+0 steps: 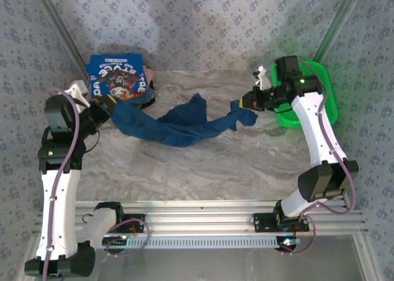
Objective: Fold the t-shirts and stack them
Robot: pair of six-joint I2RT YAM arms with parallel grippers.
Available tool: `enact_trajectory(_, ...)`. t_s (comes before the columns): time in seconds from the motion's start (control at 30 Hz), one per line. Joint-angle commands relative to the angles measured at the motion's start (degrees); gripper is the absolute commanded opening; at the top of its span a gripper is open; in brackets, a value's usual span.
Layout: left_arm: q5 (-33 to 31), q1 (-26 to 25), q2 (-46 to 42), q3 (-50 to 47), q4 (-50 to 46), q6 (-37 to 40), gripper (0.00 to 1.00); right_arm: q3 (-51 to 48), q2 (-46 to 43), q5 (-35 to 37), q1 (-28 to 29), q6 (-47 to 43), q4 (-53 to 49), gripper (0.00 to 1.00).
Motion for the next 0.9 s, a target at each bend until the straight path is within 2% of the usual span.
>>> enact_trajectory(0.0, 0.3, 0.3, 4.2, 5.9, 5.4, -0.1, 0.0, 1.6, 0.8, 7.8, -3.6, 1.4, 0.8, 0.0)
enact_trajectory(0.03, 1.7, 0.3, 5.7, 6.7, 7.4, -1.0, 0.0, 2.0, 1.8, 16.8, -3.4, 0.1, 0.6, 0.0)
enact_trajectory(0.07, 2.7, 0.3, 6.7, 7.0, 9.5, -2.0, 0.0, 2.4, 3.1, 22.0, -3.1, -0.3, 0.0, 0.0)
enact_trajectory(0.1, 3.5, 0.2, 7.7, 7.5, 11.6, -3.2, 0.0, 2.9, 4.6, 25.9, -3.6, -0.7, 0.0, 0.0)
enact_trajectory(0.17, 4.4, -0.3, 9.5, 8.5, 14.0, -4.0, 0.0, 1.6, 6.5, 29.7, -5.0, 1.8, 3.1, 0.1)
enact_trajectory(0.2, 4.7, -1.1, 10.3, 9.3, 14.6, -3.8, 0.0, 1.1, 7.2, 28.8, -5.6, 3.3, 4.9, 0.23)
enact_trajectory(0.23, 4.8, -2.4, 11.3, 10.2, 14.7, -3.3, 0.0, 1.1, 7.8, 27.5, -5.9, 3.9, 6.4, 0.43)
enact_trajectory(0.27, 5.0, -3.6, 12.1, 11.0, 14.5, -2.8, 0.0, 1.0, 7.7, 26.4, -5.5, 4.8, 8.5, 0.49)
enact_trajectory(0.4, 4.5, -7.9, 14.2, 12.5, 12.9, -1.4, 0.0, -0.6, 5.3, 20.0, 1.5, 1.8, 10.8, 0.6)
enact_trajectory(0.57, 6.3, -9.7, 13.7, 9.5, 15.3, -4.0, 0.0, -8.0, 3.3, 5.7, 10.6, -1.7, 14.2, 0.66)
enact_trajectory(0.7, 6.5, -11.5, 14.6, 10.3, 14.3, -3.5, 0.0, -9.3, 4.6, 7.7, 21.7, -7.0, 20.8, 0.7)
enact_trajectory(0.87, 7.2, -11.9, 15.7, 12.5, 14.1, -3.5, 0.0, -13.0, 9.6, 11.2, 26.7, -6.5, 38.1, 0.7)
